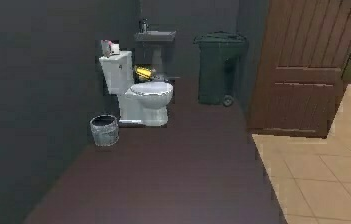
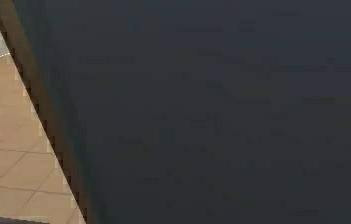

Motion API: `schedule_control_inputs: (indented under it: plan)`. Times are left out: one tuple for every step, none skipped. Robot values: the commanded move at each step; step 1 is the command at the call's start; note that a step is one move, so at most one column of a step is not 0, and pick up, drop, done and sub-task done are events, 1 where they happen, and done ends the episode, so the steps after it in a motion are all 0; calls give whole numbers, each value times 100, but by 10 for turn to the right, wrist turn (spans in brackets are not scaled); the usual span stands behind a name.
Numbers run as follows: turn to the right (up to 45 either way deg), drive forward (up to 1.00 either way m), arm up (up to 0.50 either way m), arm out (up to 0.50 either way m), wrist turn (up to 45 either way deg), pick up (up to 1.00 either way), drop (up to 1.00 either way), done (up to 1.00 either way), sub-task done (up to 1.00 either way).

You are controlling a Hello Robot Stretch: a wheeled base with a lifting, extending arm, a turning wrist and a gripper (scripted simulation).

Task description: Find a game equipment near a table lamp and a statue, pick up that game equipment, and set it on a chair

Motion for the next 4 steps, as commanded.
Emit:
schedule_control_inputs:
  plan:
    - [-450,0,0,0,0,0,0,0,0]
    - [-270,0,0,0,0,0,0,0,0]
    - [0,100,0,0,0,0,0,0,0]
    - [0,95,0,0,0,0,0,0,0]
